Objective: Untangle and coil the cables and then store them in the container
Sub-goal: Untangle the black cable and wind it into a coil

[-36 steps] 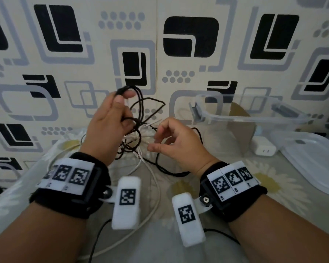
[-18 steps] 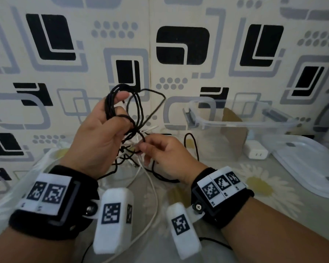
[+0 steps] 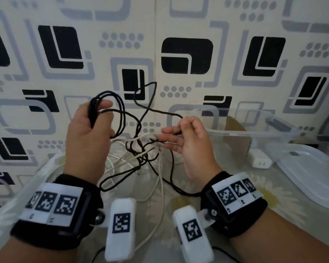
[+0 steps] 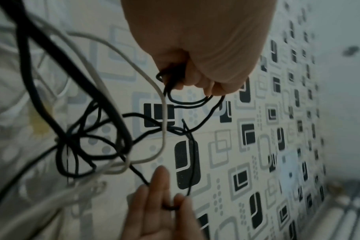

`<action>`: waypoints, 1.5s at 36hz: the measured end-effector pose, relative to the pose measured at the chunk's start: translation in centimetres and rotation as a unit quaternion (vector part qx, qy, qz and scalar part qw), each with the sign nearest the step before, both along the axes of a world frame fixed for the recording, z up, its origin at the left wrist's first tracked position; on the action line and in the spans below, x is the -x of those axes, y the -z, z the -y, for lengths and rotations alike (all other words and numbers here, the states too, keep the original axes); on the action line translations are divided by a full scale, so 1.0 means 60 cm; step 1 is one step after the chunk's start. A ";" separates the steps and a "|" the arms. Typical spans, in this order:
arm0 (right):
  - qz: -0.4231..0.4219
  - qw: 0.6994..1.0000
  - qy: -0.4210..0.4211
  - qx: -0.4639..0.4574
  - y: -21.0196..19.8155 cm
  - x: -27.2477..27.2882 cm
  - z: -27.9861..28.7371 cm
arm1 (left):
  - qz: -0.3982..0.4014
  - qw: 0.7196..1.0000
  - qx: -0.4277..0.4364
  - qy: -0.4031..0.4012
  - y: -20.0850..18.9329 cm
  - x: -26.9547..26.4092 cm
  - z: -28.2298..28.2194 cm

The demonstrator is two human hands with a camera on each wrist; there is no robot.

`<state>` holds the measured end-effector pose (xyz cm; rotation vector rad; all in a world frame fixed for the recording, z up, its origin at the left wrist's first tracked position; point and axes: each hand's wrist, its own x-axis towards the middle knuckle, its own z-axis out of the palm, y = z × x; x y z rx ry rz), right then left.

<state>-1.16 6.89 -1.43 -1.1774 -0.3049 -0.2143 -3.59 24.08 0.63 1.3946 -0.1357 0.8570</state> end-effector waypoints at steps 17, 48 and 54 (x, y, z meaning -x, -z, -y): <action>0.051 0.973 0.061 0.215 0.033 -0.006 -0.016 | -0.139 0.988 -0.030 0.059 -0.002 -0.001 -0.005; -0.055 0.895 -0.211 0.390 0.042 0.002 -0.014 | -0.133 0.937 0.215 0.242 0.001 -0.013 -0.008; -0.076 0.918 -0.225 0.318 0.046 0.005 -0.018 | -0.086 0.929 0.273 0.237 -0.007 -0.010 -0.015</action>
